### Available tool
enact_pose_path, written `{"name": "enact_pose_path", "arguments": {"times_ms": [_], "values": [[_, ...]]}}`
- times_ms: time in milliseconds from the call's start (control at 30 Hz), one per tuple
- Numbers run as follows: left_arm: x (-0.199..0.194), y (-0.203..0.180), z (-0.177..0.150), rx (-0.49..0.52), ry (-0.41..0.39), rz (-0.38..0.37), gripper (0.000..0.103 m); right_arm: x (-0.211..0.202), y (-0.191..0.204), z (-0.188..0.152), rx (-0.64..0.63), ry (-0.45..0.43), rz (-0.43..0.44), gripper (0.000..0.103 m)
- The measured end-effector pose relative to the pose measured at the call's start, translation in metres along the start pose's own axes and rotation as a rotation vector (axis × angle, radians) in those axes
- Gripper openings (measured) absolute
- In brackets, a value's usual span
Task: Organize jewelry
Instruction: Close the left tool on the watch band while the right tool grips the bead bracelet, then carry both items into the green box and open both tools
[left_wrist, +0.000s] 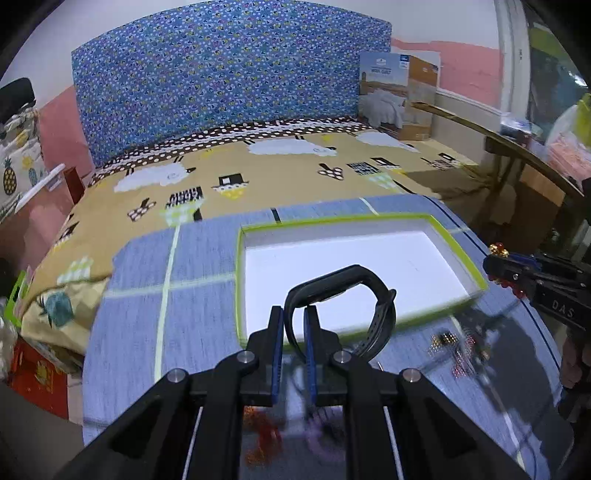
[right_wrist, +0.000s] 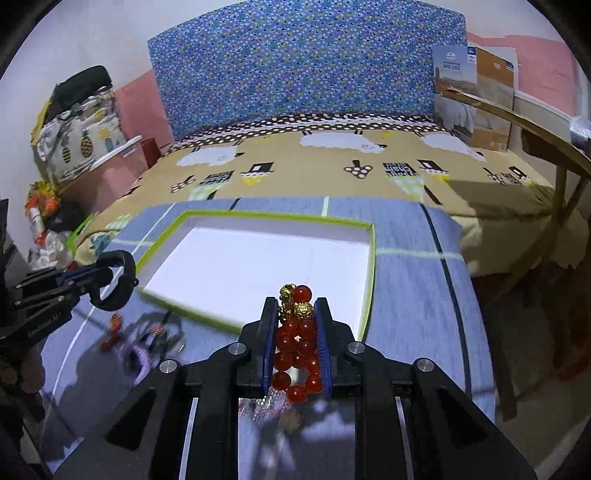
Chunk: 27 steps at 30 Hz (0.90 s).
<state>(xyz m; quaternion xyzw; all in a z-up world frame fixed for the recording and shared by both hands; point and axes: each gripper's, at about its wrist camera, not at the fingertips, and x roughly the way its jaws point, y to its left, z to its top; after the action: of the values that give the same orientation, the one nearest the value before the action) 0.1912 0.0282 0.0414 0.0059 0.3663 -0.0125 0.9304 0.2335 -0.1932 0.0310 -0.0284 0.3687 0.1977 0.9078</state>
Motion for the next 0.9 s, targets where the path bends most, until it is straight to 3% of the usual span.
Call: {"name": "enact_pose_path", "arguments": {"times_ms": [167,467,633,833,900], "values": [[0.043,0.009,0.029,0.009,0.042,0.025,0.011,0.042,-0.017,0.027,0.014,0.041,-0.014,0.020],[0.112,0.012,0.043,0.028,0.135,0.087,0.011,0.103,-0.035,0.040,0.020,0.128,-0.058,0.020],[0.127,0.010,0.041,0.023,0.159,0.090,0.012,0.118,-0.043,0.039,0.043,0.149,-0.058,0.022],[0.123,0.009,0.040,0.015,0.143,0.068,0.013,0.114,-0.038,0.040,0.046,0.131,-0.046,0.036],[0.118,0.009,0.040,0.015,0.133,0.062,0.021,0.109,-0.037,0.040,0.053,0.117,-0.036,0.042]]}}
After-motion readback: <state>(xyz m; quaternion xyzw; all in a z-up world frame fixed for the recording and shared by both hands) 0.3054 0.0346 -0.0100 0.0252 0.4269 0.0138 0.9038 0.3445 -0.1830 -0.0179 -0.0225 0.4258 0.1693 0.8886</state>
